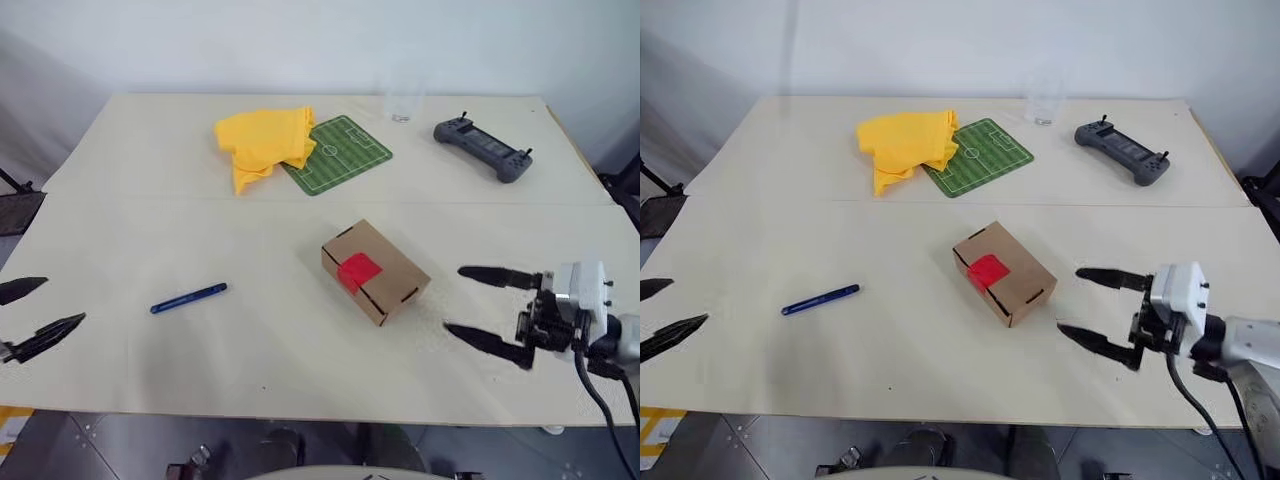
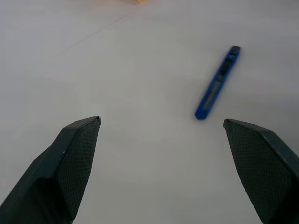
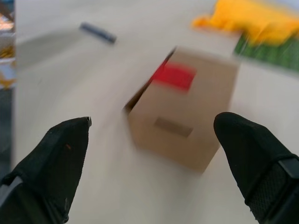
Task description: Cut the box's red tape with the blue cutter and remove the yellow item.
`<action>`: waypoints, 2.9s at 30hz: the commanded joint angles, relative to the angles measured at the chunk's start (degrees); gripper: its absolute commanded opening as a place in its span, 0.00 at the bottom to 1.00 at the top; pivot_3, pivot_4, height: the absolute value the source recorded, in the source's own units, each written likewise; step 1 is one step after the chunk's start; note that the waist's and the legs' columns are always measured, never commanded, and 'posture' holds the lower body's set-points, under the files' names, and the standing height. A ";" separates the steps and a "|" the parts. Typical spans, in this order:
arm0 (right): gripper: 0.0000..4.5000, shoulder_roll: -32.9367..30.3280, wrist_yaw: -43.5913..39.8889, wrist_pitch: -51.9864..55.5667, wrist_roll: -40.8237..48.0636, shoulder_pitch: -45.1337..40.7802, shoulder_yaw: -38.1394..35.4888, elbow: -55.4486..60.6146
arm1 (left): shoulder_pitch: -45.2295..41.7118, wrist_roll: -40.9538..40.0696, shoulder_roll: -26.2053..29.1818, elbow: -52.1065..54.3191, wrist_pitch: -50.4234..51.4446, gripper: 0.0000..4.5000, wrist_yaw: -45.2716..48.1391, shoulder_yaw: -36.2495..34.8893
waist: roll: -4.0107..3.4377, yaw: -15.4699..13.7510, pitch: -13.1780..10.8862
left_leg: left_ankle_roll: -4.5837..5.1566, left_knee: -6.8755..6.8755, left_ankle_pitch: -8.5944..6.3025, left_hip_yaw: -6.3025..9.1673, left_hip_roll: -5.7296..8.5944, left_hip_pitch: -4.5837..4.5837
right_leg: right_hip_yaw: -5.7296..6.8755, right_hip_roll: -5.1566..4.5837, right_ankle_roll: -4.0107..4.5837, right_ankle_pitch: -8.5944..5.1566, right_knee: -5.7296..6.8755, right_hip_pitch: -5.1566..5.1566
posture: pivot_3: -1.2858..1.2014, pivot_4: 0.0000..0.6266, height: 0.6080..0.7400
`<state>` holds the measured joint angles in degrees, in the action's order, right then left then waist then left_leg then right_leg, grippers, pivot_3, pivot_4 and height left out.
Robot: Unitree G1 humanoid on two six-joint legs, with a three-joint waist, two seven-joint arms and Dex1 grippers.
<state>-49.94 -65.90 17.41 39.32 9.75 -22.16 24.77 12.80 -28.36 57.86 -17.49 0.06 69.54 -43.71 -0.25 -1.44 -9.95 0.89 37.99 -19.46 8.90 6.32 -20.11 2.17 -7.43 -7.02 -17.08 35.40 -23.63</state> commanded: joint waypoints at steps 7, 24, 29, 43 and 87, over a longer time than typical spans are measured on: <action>1.00 5.88 3.92 0.18 2.58 -8.06 5.65 2.88 | -2.25 0.86 -1.98 -2.14 1.15 0.99 -0.61 3.05 | 0.09 0.19 -0.06 | -0.04 0.01 0.01 -0.12 -0.08 0.02 | -0.10 0.05 -0.02 0.06 0.01 -0.04 | 0.52 0.24 1.00; 0.96 8.97 11.43 -2.61 -0.02 -13.04 1.03 -3.17 | -6.43 -5.30 -12.49 28.41 13.12 0.96 -6.80 19.64 | 0.19 -0.69 -0.05 | 0.22 0.09 -0.04 -0.21 0.12 -0.06 | -0.39 0.01 -0.35 0.29 -0.39 0.09 | 0.52 0.24 1.00; 0.65 5.88 12.94 -8.03 -11.78 -16.01 3.40 -16.62 | -17.64 0.41 -20.91 33.78 17.45 0.67 -17.36 34.18 | 0.14 -0.04 -0.06 | 0.16 0.08 0.00 -0.51 0.05 0.02 | -0.61 0.17 -0.36 0.32 -0.22 -0.04 | 0.52 0.24 1.00; 0.00 13.04 12.56 -2.15 -19.11 -25.32 20.94 -19.13 | -37.80 12.80 -37.23 23.74 26.40 0.00 -29.09 55.77 | 0.18 0.69 -0.08 | 0.05 0.21 0.11 -1.47 -0.16 -0.26 | -1.65 0.86 -0.32 0.48 0.37 -1.01 | 0.52 0.24 1.00; 0.00 7.89 1.72 7.86 -10.45 -22.03 21.49 -14.01 | -42.94 13.37 -36.56 14.46 25.19 0.00 -28.84 51.78 | 0.42 0.05 -0.25 | 0.29 0.24 0.15 -1.83 -0.15 -0.25 | -2.16 1.10 -0.55 1.25 -0.39 -1.04 | 0.52 0.24 1.00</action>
<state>-41.24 -61.11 22.28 24.59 -13.19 -2.22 3.59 -28.27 -15.81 22.90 -2.24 28.20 41.39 7.46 0.18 -1.39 -10.20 1.17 38.24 -19.31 7.03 6.14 -20.32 0.00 -6.35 -7.57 -15.83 35.04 -24.66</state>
